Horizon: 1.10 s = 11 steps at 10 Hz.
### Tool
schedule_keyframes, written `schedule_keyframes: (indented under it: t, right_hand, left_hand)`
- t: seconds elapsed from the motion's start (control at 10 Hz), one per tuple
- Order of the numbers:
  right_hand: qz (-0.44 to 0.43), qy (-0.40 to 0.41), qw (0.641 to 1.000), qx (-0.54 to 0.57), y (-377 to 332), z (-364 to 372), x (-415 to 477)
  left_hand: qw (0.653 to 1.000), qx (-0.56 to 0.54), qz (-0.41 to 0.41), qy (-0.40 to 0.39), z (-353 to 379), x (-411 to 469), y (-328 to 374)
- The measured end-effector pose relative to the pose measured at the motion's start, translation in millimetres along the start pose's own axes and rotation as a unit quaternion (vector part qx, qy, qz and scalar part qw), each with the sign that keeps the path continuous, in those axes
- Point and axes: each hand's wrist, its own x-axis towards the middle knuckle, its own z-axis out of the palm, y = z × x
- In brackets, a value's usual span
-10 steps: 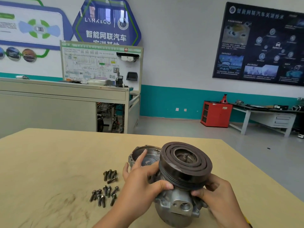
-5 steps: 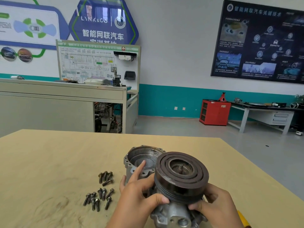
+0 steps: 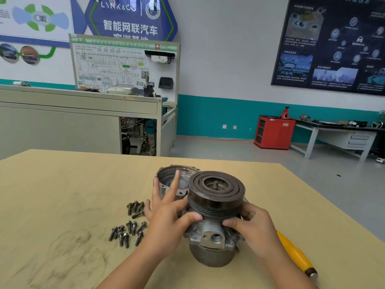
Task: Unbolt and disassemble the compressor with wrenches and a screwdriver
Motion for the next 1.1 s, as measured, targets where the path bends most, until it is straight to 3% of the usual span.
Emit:
schedule_keyframes:
  t: [0.2, 0.8, 1.1]
  right_hand:
    - [0.010, 0.006, 1.000, -0.009, 2, 6, 10]
    - [-0.014, 0.000, 0.999, -0.053, 2, 12, 1]
    - [0.012, 0.009, 0.995, -0.097, -3, 14, -44]
  left_hand:
    - [0.999, 0.016, -0.042, -0.010, 0, 9, -5]
    - [0.997, 0.044, -0.062, 0.009, 7, 4, -11]
    - [0.977, 0.176, -0.064, -0.099, 9, -60, -8]
